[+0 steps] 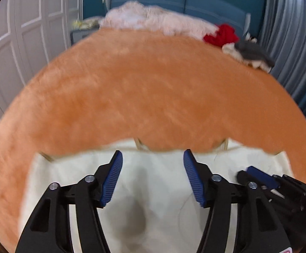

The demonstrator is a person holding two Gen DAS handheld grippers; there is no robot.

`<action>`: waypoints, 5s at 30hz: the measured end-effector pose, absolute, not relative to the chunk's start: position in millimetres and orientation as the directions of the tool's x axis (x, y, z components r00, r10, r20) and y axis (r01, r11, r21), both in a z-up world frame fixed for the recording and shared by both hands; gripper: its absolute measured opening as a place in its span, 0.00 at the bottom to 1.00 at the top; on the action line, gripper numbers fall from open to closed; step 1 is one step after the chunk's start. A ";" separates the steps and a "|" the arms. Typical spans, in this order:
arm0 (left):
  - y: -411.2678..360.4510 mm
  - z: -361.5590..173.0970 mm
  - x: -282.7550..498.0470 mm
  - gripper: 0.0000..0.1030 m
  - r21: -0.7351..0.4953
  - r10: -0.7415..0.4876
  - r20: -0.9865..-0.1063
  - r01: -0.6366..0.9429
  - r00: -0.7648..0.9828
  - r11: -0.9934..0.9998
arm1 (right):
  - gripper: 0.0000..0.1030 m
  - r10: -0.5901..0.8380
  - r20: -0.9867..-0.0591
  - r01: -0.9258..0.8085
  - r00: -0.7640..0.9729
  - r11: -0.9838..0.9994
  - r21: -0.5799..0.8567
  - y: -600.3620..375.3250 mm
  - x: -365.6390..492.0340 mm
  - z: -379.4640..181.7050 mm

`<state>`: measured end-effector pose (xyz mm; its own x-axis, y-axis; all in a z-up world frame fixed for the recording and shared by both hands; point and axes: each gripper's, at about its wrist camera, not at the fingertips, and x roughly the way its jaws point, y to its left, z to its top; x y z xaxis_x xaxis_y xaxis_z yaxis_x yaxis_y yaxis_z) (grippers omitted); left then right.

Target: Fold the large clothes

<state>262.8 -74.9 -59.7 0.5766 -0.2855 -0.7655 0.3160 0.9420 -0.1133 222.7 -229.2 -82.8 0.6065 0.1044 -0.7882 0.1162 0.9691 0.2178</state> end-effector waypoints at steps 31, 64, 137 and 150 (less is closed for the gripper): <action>-112.7 -146.8 272.1 0.31 0.058 -0.115 -0.802 0.268 0.586 0.962 | 0.01 0.068 -0.820 0.172 0.569 0.965 0.199 -230.7 244.2 -148.1; -71.5 -120.3 148.6 0.37 -0.088 -0.221 -0.812 0.261 0.540 0.961 | 0.10 0.110 -0.833 0.147 0.543 0.964 0.223 -180.0 136.0 -126.8; 102.6 -53.5 111.3 0.15 -0.608 -0.497 -0.672 -0.026 0.549 0.794 | 0.15 0.058 -0.904 0.096 0.423 0.989 0.109 -122.8 117.2 -110.4; 42.1 37.7 71.8 0.12 -0.417 -0.490 -0.595 0.277 0.637 0.866 | 0.14 0.175 -0.880 0.060 0.442 0.973 0.224 -141.9 82.1 -86.7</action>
<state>71.8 42.1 37.7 0.6365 -0.4903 -0.5954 0.2771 0.8658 -0.4166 82.1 -141.9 -86.7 0.4425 0.1751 -0.8795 0.0598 0.9728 0.2237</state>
